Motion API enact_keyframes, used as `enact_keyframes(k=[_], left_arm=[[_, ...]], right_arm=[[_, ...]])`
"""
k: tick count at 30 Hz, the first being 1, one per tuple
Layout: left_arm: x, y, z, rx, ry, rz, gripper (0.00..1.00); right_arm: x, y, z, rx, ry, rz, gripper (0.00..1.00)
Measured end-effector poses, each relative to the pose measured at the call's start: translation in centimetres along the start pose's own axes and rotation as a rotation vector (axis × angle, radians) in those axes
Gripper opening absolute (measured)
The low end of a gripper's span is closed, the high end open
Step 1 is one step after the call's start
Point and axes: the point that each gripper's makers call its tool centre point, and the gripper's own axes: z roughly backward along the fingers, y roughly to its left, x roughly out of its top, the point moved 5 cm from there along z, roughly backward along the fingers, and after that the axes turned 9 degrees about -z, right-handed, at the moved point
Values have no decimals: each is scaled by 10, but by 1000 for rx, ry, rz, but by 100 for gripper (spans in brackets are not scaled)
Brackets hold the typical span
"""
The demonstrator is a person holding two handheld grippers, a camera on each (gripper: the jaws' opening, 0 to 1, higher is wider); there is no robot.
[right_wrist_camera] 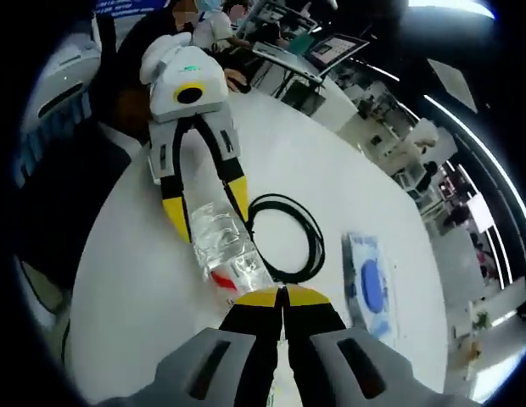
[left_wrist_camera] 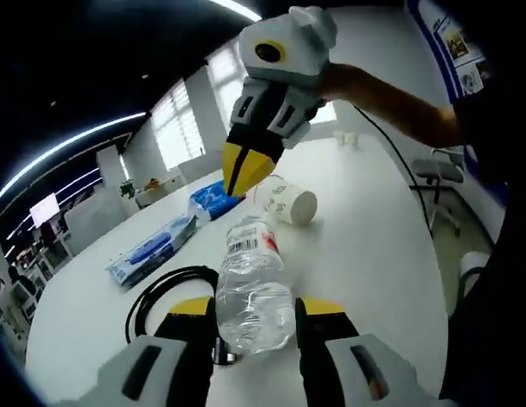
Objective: Arrange the tabletop items into an orderly group along one side of the table until the central work area is clear of visible clutter.
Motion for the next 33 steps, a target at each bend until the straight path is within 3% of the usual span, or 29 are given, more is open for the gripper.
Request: enact_keyframes(k=[10,33], left_arm=[[-3,-3,-3,5,-20,27,35],[-1,-6,-12,11,-14,34,35]], right_arm=[[-11,-11,3,-6,20,-22,0],[-19,-2,7,-1,26,-45,0]])
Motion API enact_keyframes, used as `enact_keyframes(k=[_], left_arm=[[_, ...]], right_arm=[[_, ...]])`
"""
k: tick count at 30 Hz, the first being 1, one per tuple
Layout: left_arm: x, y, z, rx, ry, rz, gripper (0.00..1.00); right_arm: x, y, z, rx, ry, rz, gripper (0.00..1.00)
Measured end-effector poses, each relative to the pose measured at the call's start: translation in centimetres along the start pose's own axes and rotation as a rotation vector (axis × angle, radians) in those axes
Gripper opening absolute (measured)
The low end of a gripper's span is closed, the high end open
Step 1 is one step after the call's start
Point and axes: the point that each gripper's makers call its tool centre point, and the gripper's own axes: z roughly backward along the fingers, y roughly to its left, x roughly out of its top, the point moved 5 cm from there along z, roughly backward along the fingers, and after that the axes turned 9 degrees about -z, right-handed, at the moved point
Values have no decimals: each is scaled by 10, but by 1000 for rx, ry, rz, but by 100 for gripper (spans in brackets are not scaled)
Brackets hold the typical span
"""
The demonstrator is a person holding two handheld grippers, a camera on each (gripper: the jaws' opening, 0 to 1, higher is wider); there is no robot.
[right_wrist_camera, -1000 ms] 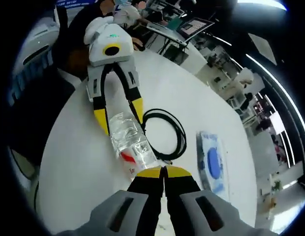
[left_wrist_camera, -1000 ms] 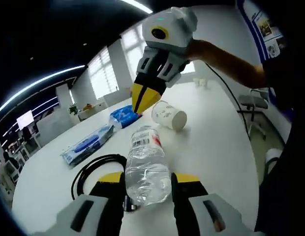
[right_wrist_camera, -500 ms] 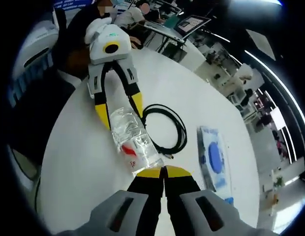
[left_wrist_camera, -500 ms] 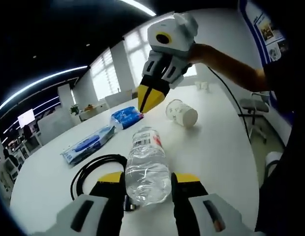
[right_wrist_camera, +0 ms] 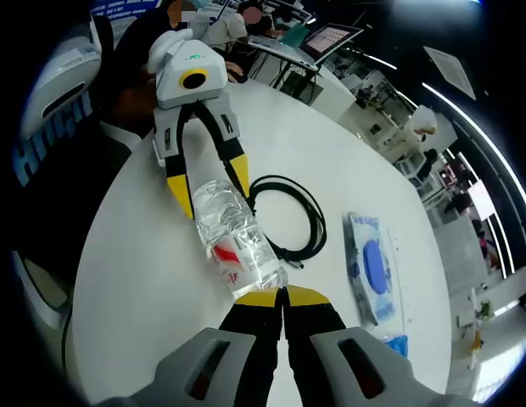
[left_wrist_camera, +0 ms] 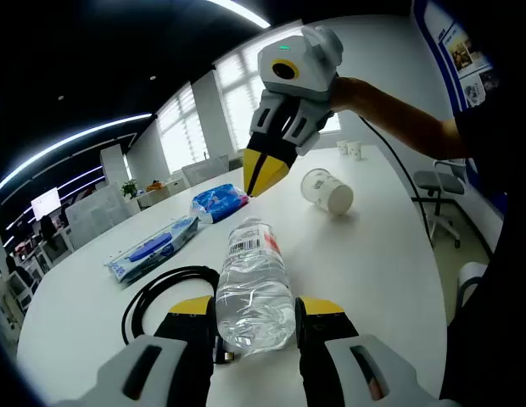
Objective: Arrange the tabletop items into an orderly group along one side of the table until the central work area is clear of visible clutter.
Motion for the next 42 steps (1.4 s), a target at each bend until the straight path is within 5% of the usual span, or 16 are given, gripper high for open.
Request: enact_keyframes(k=[27,42], left_arm=[[1,1,2,3,12,-2,35],[0,1,3,3,17,-4,35]], right_arm=[[-7,3,5,6,24,-11,0],[-12,-3,-3,30,63,-5,12]])
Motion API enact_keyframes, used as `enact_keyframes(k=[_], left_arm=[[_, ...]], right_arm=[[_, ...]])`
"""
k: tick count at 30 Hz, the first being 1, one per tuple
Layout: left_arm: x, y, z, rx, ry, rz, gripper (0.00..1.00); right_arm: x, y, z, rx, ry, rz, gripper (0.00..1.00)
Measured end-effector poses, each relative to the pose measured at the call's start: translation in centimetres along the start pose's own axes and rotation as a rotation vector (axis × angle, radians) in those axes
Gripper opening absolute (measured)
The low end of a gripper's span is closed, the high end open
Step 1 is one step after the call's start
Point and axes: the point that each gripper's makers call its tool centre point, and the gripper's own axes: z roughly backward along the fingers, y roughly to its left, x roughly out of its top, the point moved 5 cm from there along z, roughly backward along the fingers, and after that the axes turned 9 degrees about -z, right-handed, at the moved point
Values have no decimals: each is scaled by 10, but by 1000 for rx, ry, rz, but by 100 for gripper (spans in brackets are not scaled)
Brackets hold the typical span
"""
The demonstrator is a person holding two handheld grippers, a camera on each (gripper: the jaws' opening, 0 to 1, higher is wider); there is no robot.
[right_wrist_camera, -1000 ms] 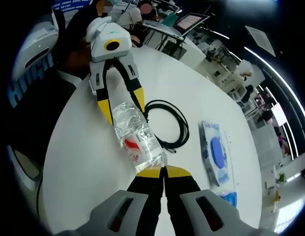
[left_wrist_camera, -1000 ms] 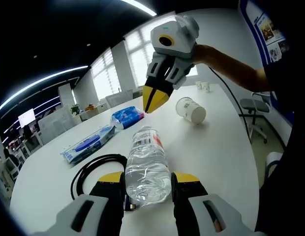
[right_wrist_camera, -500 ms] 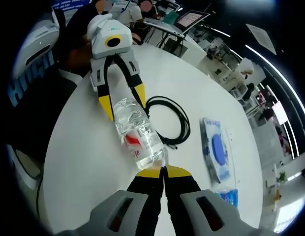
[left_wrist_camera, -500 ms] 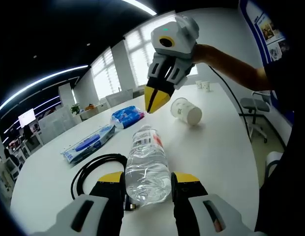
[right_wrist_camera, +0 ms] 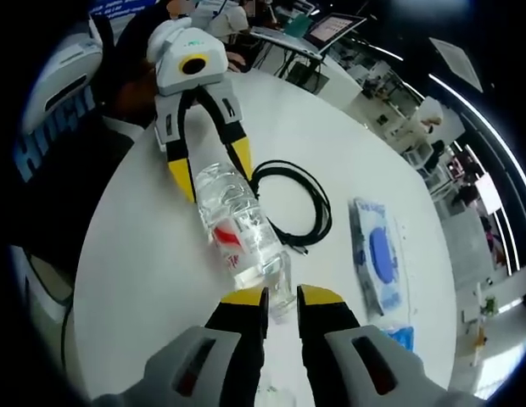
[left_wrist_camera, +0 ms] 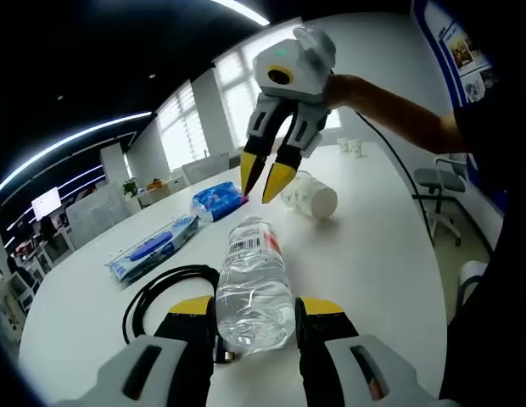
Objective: Arrange the tabletop items into an orderly group along one side of the table until the central work area is clear of visible clutter.
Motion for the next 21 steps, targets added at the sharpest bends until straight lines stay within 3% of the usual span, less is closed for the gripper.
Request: enact_keyframes(k=[21], left_arm=[[0,0,-1,2,1,0,35]], right_arm=[[-25,-8,-32,52,152,96,21]])
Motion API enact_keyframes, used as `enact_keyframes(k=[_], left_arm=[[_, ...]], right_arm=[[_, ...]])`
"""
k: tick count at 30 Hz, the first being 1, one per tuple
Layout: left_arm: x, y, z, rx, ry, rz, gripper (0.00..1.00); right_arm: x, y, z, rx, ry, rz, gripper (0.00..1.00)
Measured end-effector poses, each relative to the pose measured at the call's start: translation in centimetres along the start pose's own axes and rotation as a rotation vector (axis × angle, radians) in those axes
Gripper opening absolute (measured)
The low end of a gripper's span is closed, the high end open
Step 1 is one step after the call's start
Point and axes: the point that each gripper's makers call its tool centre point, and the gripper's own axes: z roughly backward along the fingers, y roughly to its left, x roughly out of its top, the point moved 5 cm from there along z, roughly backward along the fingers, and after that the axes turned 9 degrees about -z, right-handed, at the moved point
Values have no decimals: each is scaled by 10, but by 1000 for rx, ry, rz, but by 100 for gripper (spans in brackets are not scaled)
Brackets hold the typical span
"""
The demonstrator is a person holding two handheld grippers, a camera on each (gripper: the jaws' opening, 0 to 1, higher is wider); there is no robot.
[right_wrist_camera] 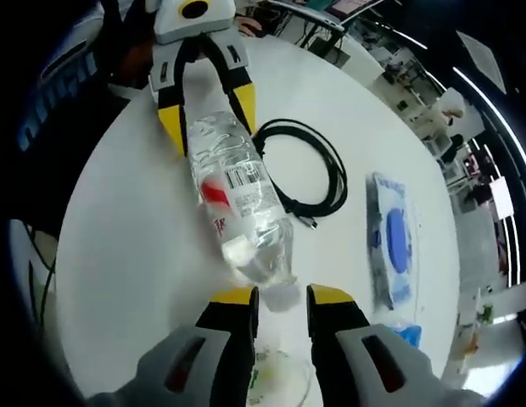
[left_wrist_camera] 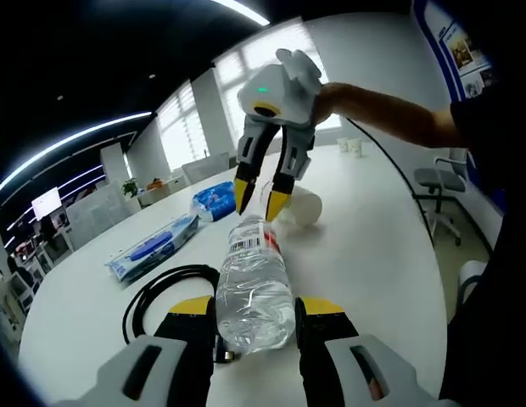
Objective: Arrange the tabletop items into an orderly group along one side of the table until the central work area is clear of visible clutter.
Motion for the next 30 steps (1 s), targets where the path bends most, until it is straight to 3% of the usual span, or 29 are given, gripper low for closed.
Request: enact_keyframes(k=[6,30], left_arm=[[0,0,0,0,3,-2,35],[0,-1,1,-5,4,-4,35]], right_arm=[[-2,2,-10,30,66,60,22],[-2,-1,-27,126,176,161,23]])
